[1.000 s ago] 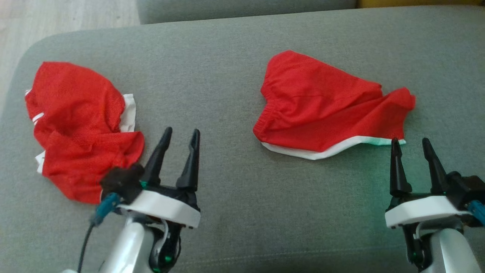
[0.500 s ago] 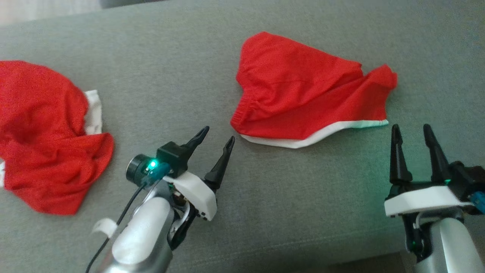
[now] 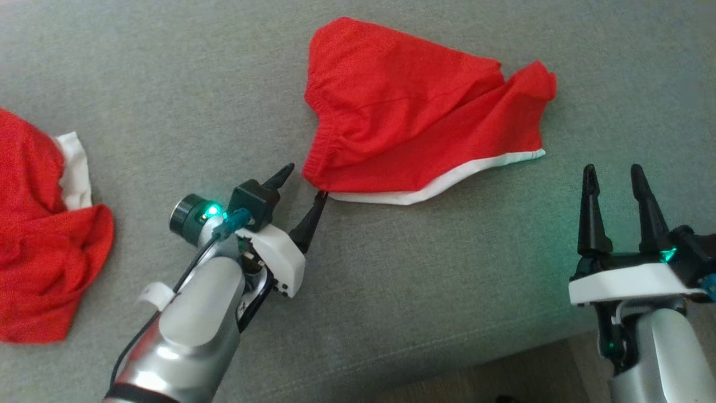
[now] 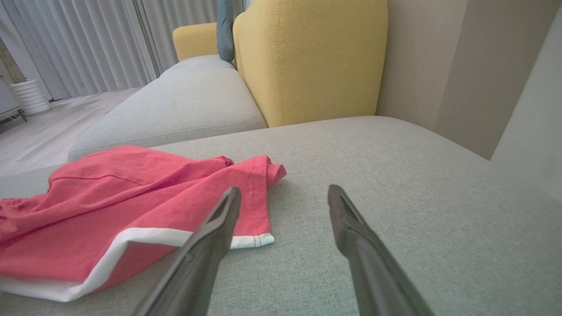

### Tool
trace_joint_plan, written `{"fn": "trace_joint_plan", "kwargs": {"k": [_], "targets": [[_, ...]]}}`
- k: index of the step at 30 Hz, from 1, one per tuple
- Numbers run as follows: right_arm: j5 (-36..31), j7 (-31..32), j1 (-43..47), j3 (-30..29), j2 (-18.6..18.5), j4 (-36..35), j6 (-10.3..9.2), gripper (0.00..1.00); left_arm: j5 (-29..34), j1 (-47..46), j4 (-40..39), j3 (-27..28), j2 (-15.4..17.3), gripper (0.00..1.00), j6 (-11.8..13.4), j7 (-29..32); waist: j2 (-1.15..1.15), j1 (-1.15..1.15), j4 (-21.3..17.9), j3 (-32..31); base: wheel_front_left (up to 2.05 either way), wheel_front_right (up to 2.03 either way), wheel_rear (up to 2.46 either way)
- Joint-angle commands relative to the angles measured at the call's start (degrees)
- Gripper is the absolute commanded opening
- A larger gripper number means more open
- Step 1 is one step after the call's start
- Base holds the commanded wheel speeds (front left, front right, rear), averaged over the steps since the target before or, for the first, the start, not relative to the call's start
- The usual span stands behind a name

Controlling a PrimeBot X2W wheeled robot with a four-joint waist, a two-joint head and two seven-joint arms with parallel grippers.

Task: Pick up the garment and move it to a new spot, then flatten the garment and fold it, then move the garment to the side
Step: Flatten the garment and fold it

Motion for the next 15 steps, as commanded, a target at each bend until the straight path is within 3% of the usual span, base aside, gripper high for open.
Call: {"fn": "trace_joint_plan", "kwargs": {"k": [1, 11, 12, 13, 15], "targets": [[0.5, -0.7, -1.4, 1.3, -0.3, -1.7, 0.22, 1.0, 0.3, -2.5, -0.8, 0.8, 0.8, 1.0, -0.2, -0.7, 0.0, -0.01, -0.6, 0.5, 0.0, 0.0, 0.0], [0.7, -1.1, -1.7, 1.1, -0.3, -0.4, 0.22, 1.0, -1.0, -4.3, -0.2, -1.8, 1.0, 1.0, -0.3, -1.2, 0.0, -0.01, -1.2, 1.3, 0.0, 0.0, 0.0], [0.6, -1.0, -1.7, 1.0, -0.3, -0.1, 0.22, 1.0, -1.1, -4.4, -0.2, -1.9, 1.1, 0.45, -0.3, -1.2, 0.0, -0.01, -1.2, 1.3, 0.0, 0.0, 0.0], [0.5, -0.9, -1.8, 0.9, -0.3, 0.3, 0.22, 1.0, -1.2, -4.5, -0.5, -2.0, 1.1, 0.0, -0.3, -1.2, 0.0, -0.01, -1.1, 1.4, 0.0, 0.0, 0.0], [0.2, -0.6, -2.0, 0.5, -0.3, 1.0, 0.22, 1.0, -1.7, -4.5, -1.8, -1.6, 1.1, 0.0, -0.3, -1.2, 0.0, -0.01, -0.8, 1.4, 0.0, 0.0, 0.0]]}}
